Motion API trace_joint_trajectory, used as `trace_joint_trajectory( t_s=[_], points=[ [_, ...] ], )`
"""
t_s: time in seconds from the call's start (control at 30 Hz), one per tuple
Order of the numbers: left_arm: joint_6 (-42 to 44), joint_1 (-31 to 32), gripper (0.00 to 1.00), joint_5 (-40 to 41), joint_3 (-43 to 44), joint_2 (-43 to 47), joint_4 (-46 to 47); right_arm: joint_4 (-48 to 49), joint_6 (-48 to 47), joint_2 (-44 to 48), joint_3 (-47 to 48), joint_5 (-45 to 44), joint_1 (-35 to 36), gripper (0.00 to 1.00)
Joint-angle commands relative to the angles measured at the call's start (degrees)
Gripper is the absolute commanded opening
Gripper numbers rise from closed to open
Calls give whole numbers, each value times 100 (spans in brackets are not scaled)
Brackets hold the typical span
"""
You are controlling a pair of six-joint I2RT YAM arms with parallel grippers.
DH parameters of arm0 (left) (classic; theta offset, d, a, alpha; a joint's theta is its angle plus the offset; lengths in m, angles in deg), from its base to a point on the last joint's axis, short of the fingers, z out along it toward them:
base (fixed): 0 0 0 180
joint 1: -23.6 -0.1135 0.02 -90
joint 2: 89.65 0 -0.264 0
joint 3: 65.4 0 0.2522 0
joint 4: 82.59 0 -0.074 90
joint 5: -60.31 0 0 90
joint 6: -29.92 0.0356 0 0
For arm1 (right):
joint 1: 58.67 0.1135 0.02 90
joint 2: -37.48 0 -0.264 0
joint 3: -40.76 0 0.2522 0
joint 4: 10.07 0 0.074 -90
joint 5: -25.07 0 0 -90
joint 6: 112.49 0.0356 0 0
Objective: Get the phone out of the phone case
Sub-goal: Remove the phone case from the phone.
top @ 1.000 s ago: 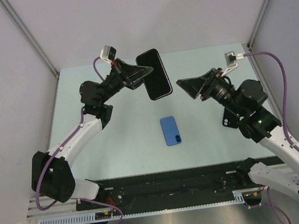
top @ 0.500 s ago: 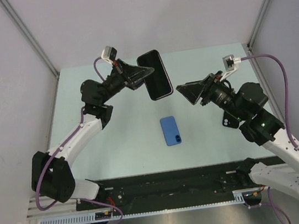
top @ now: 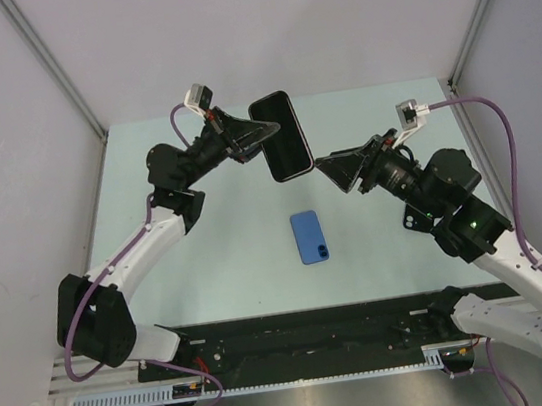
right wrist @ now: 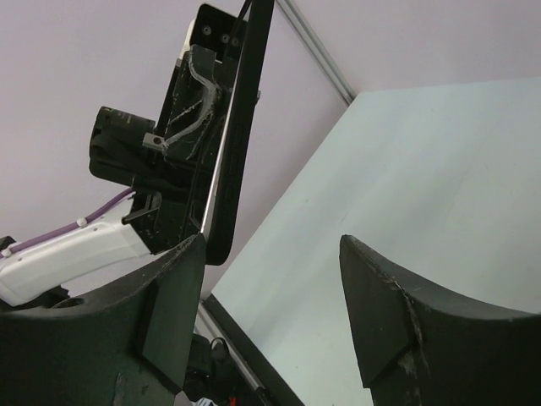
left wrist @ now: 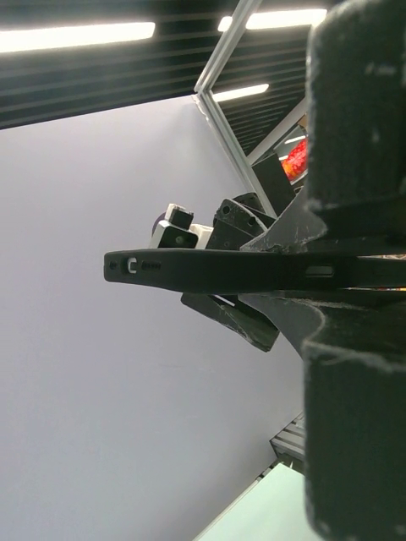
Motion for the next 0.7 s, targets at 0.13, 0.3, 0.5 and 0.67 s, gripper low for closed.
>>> trace_joint_trajectory(
  t_s=[0.13, 0.3, 0.5, 0.67],
  points=[
    [60, -27, 0, 76, 82, 169, 350, 65, -177, -72, 191, -169, 36, 69],
    [42, -27, 0, 76, 90, 213, 377, -234, -247, -221, 191, -336, 80, 68],
    [-20, -27, 0, 32, 125, 213, 473, -427, -388, -529, 200, -538, 256, 69],
    [-20, -27, 0, 23, 161, 240, 482, -559, -467, -819, 191, -644, 362, 69]
  ],
)
